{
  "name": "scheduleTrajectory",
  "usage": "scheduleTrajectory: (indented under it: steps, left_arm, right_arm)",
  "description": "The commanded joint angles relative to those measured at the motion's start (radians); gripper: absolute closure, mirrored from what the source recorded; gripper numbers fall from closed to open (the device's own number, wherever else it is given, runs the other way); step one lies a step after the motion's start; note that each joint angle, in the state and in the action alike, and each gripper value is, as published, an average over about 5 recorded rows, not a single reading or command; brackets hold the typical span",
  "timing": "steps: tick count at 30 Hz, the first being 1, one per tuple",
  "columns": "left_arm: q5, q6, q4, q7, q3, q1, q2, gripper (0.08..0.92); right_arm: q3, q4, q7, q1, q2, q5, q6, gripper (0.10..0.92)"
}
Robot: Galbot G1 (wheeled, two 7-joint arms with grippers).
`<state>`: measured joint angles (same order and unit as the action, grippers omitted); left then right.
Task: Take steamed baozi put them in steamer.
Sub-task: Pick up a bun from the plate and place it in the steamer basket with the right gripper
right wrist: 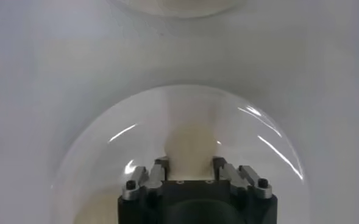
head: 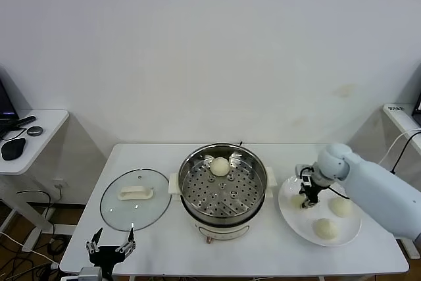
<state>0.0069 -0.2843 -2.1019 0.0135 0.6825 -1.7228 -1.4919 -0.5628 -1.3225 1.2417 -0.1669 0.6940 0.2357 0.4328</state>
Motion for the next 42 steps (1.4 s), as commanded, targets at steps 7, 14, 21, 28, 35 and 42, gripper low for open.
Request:
scheduleTrajectory:
  steps: [7,14,21,28,35,42]
  left_arm:
    - [0.102,0.049,-0.014,0.027,-0.046,0.0,0.006,0.177]
    - [0.076,0.049,-0.031,0.028,-0.039,0.025,0.011,0.177]
    - [0.062,0.046,-0.045,0.022,-0.03,0.032,0.015,0.177]
    - [0.04,0.043,-0.041,0.021,-0.022,0.043,0.011,0.177]
    - [0.021,0.04,-0.057,0.019,-0.021,0.042,0.01,0.177]
    - [0.01,0.04,-0.056,0.019,-0.013,0.042,0.012,0.177]
  right_arm:
    - [-0.505,-0.084,0.094,0.784,0.032,-0.459,0.098,0.609]
    - [-0.705,-0.102,0.112,1.027,0.247,-0.705,0.186,0.603]
    - [-0.704,-0.027,0.07,0.948,0.507,-0.779,0.263,0.601]
    - [-0.735,0.096,0.029,0.827,0.695,-0.752,0.293,0.601]
    - [-0.743,0.19,-0.012,0.705,0.781,-0.664,0.294,0.601]
    - [-0.74,0.261,-0.03,0.637,0.817,-0.629,0.294,0.572]
